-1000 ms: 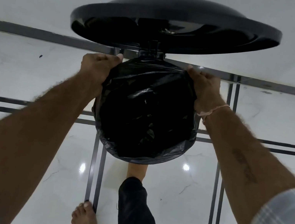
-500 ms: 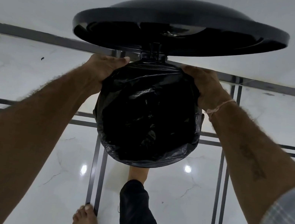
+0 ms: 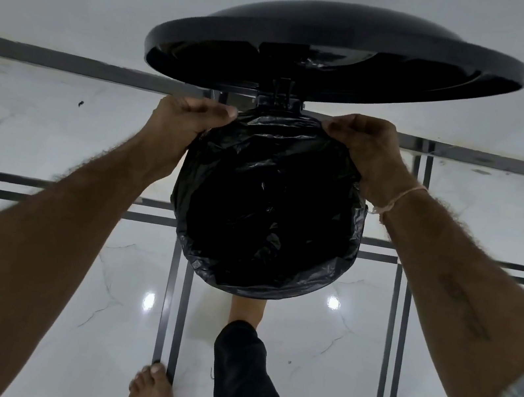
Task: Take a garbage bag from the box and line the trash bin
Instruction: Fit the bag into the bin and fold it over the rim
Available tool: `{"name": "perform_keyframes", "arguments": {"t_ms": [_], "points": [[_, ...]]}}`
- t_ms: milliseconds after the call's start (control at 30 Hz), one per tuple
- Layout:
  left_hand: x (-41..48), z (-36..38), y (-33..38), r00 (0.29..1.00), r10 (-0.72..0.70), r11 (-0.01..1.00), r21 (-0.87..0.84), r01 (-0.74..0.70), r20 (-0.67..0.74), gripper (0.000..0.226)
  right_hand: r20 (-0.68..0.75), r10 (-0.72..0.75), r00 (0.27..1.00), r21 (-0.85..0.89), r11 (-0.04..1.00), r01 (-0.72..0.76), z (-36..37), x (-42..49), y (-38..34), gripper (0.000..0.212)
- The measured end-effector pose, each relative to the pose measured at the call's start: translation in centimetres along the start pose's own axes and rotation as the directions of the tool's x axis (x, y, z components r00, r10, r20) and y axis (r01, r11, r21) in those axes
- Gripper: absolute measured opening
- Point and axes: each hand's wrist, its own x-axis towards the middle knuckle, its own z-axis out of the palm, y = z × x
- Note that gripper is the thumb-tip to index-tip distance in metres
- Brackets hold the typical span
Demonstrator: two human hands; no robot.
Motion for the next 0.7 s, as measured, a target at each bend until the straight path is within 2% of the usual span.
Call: {"name": "perform_keyframes", "arguments": {"t_ms": [67, 167, 267, 433, 533, 633, 700], "points": [[-0.1, 0.1, -0.3, 0.997, 0.06, 0.997, 0.044, -0.058, -0.047, 0.011, 0.001, -0.021, 1.0, -0.005, 1.0, 0.021, 0.0, 0.1, 0.3, 0.016], [-0.1, 0.5, -0.5, 0.982, 0.156, 0.98, 0.141, -0.141, -0.103, 0.019, -0.002, -0.03, 1.0, 0.013, 0.999, 0.03, 0.1, 0.1, 0.5, 0.015], [0.3, 0.6, -0.5, 0.983, 0.158, 0.977, 0.16, -0.141, -0.096, 0.02, 0.001, -0.007, 1.0, 0.065, 0.998, 0.007, 0.1, 0.2, 0.6, 0.014], [1.4, 0.1, 0.4, 0.998, -0.047, 0.994, 0.101, 0.051, -0.039, 0.019, 0.03, 0.073, 0.997, 0.139, 0.987, -0.076, 0.2, 1.0, 0.2, 0.009], [1.8, -0.1, 0.7, 0.985, -0.174, 0.985, 0.023, 0.174, 0.005, 0.018, 0.046, 0.181, 0.982, 0.105, 0.977, -0.185, 0.4, 1.7, -0.6, 0.009], [1.8, 0.2, 0.5, 0.96, -0.281, 0.959, -0.023, 0.281, -0.001, 0.022, 0.087, 0.334, 0.939, 0.048, 0.94, -0.339, 0.3, 2.5, -1.2, 0.025], [1.5, 0.5, 0.4, 0.946, -0.325, 0.945, -0.023, 0.325, -0.012, 0.026, 0.091, 0.362, 0.928, 0.037, 0.93, -0.367, 0.1, 2.5, -1.1, 0.038]]}}
